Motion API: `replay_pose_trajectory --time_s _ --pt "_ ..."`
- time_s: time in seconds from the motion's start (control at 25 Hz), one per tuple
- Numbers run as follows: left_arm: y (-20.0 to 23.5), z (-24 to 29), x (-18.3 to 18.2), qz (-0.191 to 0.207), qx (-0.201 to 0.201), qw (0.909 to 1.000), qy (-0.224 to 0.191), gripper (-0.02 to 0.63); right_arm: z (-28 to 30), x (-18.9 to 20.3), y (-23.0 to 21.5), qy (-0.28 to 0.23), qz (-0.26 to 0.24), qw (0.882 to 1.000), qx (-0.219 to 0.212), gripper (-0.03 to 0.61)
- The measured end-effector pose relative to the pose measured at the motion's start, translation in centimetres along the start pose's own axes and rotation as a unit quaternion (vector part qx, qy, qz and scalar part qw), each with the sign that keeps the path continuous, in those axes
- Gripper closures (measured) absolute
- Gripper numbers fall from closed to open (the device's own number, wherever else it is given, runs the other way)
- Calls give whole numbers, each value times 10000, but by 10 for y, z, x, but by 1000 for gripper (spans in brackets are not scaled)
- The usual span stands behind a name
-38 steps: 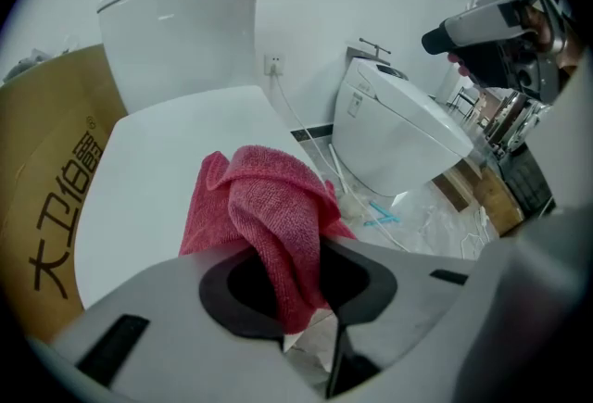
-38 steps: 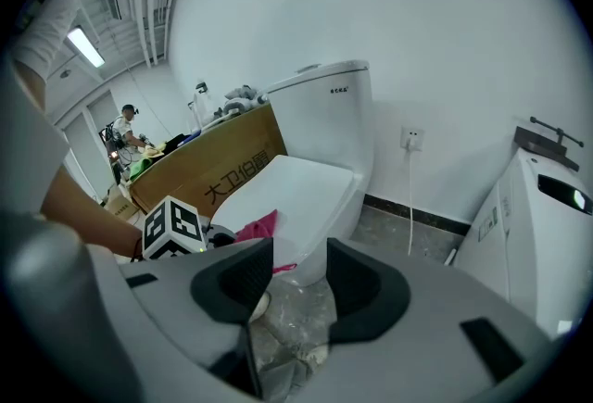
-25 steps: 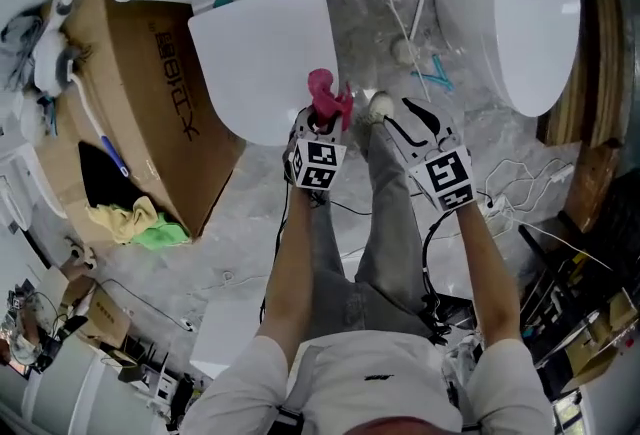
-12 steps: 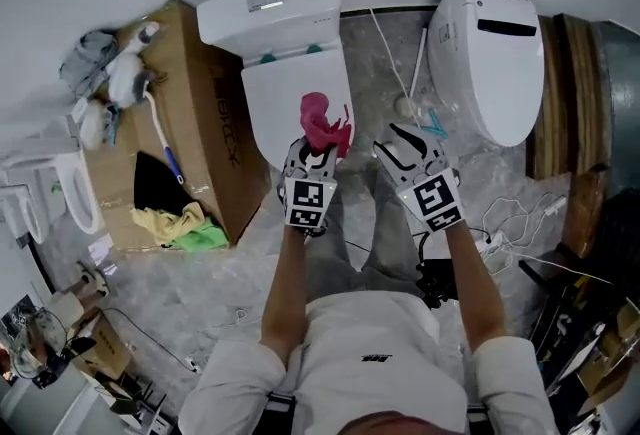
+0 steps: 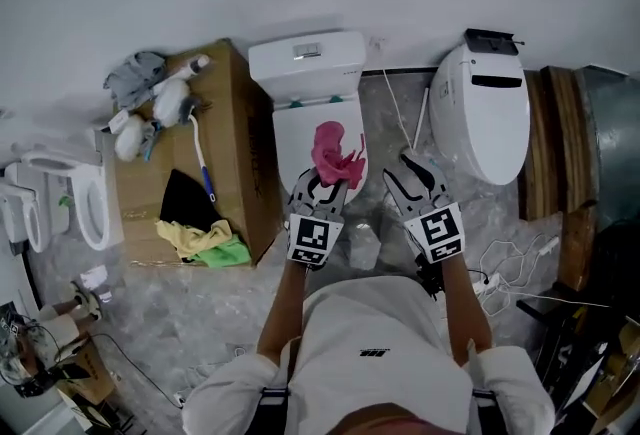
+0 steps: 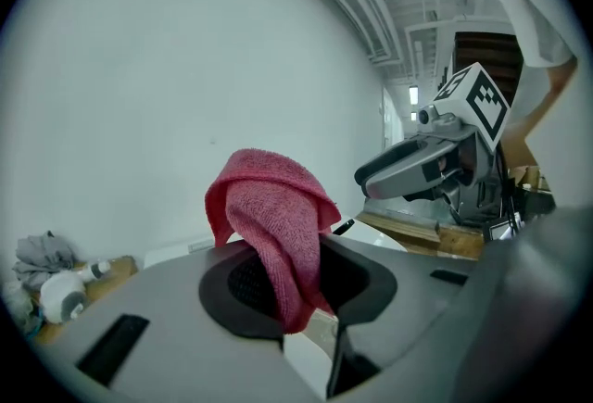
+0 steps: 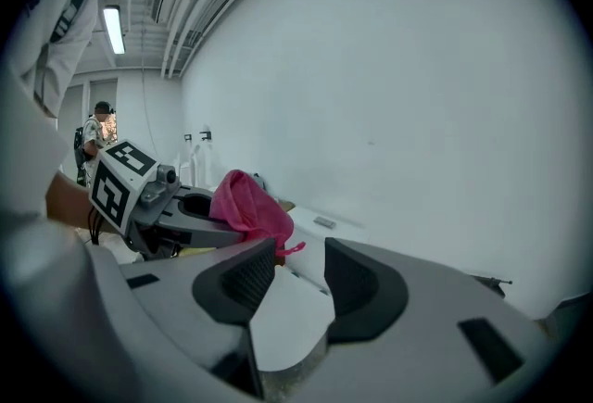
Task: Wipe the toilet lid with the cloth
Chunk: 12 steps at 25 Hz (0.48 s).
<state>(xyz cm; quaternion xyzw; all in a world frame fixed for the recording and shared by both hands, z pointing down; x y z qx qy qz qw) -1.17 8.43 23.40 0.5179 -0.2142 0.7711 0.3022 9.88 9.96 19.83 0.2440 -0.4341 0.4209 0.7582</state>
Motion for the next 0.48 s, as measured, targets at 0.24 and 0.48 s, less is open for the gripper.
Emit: replay_pose_trajectory --time_s 0.24,0.48 --pt "18 -40 -31 112 -91 9990 -419 505 -6 -31 27 -199 -193 9996 104 402" --pt "29 -76 -44 143 -236 9978 -606 505 -11 -54 56 -355 -347 9987 68 402"
Point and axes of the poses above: the fingertips, and each gripper's own axes: z forward along the fingers, y to its left, x out of its underside, the point moved 2 cm from there along -z, backward along the fingers, and after that the axes turned 1 degree about z, right-handed, at the moved point
